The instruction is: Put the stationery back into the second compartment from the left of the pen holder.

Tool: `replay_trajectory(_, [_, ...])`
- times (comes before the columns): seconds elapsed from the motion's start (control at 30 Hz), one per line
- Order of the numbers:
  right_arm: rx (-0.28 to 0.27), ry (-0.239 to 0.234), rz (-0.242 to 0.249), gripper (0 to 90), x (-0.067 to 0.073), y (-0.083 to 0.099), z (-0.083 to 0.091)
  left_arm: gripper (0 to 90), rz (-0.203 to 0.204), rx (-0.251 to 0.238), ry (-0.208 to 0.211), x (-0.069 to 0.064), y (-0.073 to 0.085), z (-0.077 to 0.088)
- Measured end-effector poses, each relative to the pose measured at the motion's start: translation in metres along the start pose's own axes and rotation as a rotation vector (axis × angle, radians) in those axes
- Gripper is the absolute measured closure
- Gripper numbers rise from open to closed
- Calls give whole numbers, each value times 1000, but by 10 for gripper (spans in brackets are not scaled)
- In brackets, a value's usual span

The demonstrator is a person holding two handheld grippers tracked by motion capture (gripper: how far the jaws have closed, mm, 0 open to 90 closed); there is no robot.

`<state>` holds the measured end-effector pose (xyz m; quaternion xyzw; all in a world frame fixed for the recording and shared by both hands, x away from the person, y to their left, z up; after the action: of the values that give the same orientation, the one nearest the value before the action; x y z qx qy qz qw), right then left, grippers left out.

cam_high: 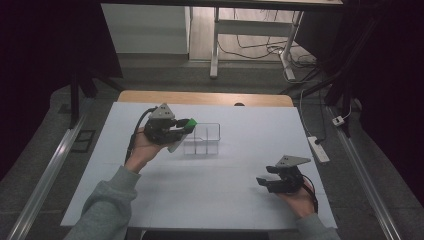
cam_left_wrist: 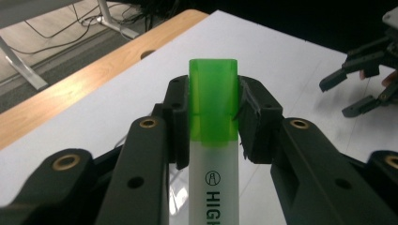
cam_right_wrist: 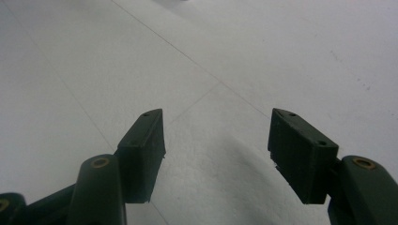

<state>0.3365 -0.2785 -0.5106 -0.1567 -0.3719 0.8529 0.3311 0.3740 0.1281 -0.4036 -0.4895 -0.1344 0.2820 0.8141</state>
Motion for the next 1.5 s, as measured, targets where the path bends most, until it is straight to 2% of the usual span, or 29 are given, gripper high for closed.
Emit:
replay_trajectory(0.37, [3,-2,-3,370,0,0,0,665,-16,-39,3,3,-17,-14])
replay_trajectory(0.83, [6,-1,-12,367,-2,1,0,665,-27,-49,17,11,-42,-42])
replay_trajectory(1.07, [6,0,-12,367,-3,2,-1,664,-42,-52,19,11,-46,-54])
replay_trajectory(1.37, [10,-1,-14,367,-3,2,-1,664,-24,-59,20,22,-43,-74])
replay_trajectory(1.5, [14,0,-15,367,-3,3,-2,664,-32,-58,19,25,-42,-83])
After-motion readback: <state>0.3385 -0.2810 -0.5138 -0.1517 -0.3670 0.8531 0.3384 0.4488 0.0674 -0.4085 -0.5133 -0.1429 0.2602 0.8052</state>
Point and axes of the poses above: each handheld gripper's, and its own axes: z roughly backward along the jaws, y roughly out of its underside, x roughly to its left, the point moved 1 cm from there along -z, roughly forward along the jaws, and after that the axes turned 4 degrees about y, right-handed, at the moved point
